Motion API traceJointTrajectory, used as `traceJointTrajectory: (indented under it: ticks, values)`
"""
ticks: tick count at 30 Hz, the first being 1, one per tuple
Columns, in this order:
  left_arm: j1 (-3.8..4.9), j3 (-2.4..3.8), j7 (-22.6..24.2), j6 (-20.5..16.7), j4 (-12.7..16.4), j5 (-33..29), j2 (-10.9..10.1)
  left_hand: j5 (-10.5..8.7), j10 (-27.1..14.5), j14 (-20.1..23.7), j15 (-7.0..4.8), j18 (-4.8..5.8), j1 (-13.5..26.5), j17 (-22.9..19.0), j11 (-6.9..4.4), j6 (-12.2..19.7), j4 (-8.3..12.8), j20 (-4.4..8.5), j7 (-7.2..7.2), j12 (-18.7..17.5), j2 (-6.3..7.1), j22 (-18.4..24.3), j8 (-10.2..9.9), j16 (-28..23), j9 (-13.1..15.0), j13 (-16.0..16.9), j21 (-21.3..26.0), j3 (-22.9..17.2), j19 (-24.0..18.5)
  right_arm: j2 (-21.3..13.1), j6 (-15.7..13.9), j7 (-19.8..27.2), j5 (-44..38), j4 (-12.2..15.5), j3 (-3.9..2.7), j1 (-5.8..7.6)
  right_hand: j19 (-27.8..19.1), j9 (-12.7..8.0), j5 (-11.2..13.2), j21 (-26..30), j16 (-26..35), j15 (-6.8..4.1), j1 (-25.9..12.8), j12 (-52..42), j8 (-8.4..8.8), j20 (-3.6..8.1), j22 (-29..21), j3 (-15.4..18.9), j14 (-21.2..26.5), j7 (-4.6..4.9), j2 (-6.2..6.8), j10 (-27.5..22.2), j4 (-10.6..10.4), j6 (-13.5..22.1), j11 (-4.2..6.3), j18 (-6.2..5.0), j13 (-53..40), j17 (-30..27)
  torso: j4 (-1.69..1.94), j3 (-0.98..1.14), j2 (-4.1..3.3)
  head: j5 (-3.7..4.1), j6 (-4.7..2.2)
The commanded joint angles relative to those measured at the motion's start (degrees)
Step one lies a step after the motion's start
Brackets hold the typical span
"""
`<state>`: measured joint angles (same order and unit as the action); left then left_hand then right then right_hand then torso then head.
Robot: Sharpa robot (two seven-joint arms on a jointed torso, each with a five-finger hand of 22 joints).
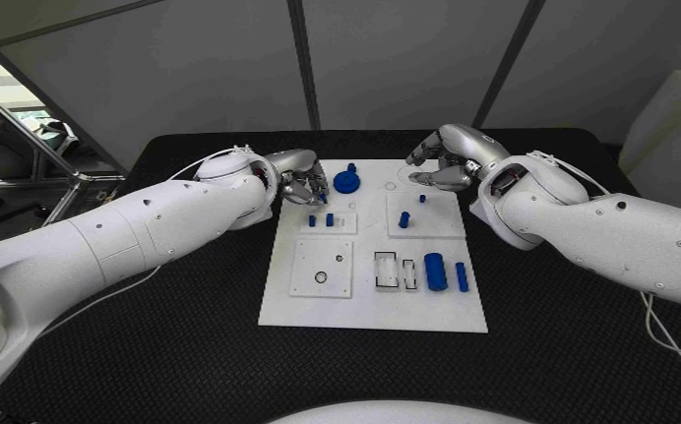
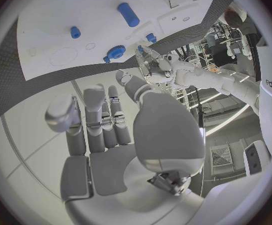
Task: Assemble the parts on the task board
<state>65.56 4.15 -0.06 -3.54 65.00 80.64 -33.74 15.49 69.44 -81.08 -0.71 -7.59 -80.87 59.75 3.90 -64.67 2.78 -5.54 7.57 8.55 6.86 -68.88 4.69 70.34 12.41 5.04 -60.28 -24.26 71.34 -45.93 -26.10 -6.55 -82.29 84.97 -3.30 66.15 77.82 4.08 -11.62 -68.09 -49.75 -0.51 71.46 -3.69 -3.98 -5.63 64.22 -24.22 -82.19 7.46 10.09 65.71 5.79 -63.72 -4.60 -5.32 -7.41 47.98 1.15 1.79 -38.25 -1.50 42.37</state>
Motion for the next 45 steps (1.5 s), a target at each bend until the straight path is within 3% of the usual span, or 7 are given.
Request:
traceJointTrajectory:
  ticks: [1,31,45]
  values:
    - [-0.06,-0.01,0.2,1.3,-0.1,-0.4,0.1,-0.01,0.1,-0.3,0.15,0.36,0.5,0.0,0.04,-0.3,0.2,-0.08,0.06,-0.3,-0.05,0.1,0.0,-0.2,0.1,-0.1,0.1,0.0,-0.1,0.1,0.0,0.5,0.0,0.0,-0.04,0.12,-0.4,-0.1,-0.3,0.4,0.4,0.05,-0.4,-0.1,0.26,-0.01,-0.1,0.1,0.3,0.38,-0.2,0.3,-0.1,-0.2,-0.03,-0.65,0.1,-0.1,0.03,-0.01,0.01,0.05,-0.01]
    - [-0.2,-0.04,0.6,1.8,-0.3,-0.4,1.1,-0.19,0.2,-0.2,0.15,0.34,0.5,-0.2,0.01,-0.3,0.2,-0.09,0.03,-0.3,-0.16,0.1,0.0,-0.3,0.0,-0.1,0.2,-0.1,-0.2,0.1,0.2,0.5,0.1,0.1,-0.04,0.12,-0.4,-0.1,-0.3,0.3,0.4,0.04,-0.3,-0.1,0.28,-0.01,0.0,0.2,0.2,0.37,-0.19,0.3,-0.1,-0.2,-0.02,-0.64,0.2,-0.1,-0.04,-0.01,0.02,0.12,0.32]
    - [-0.2,-0.11,-2.3,3.7,-0.8,1.8,1.7,-0.38,0.4,-0.1,0.13,0.24,0.6,-0.6,-0.05,-0.6,0.2,-0.08,-0.02,-0.3,-0.3,0.3,0.0,-0.5,0.1,-0.1,0.6,-0.1,-0.6,-0.1,0.1,0.5,0.1,0.4,-0.04,0.12,-0.4,-0.1,-0.3,0.3,0.4,0.04,-0.3,-0.1,0.28,-0.01,0.0,0.2,0.2,0.37,-0.19,0.3,-0.1,-0.2,-0.02,-0.64,0.2,-0.1,0.01,0.02,0.0,0.25,0.54]
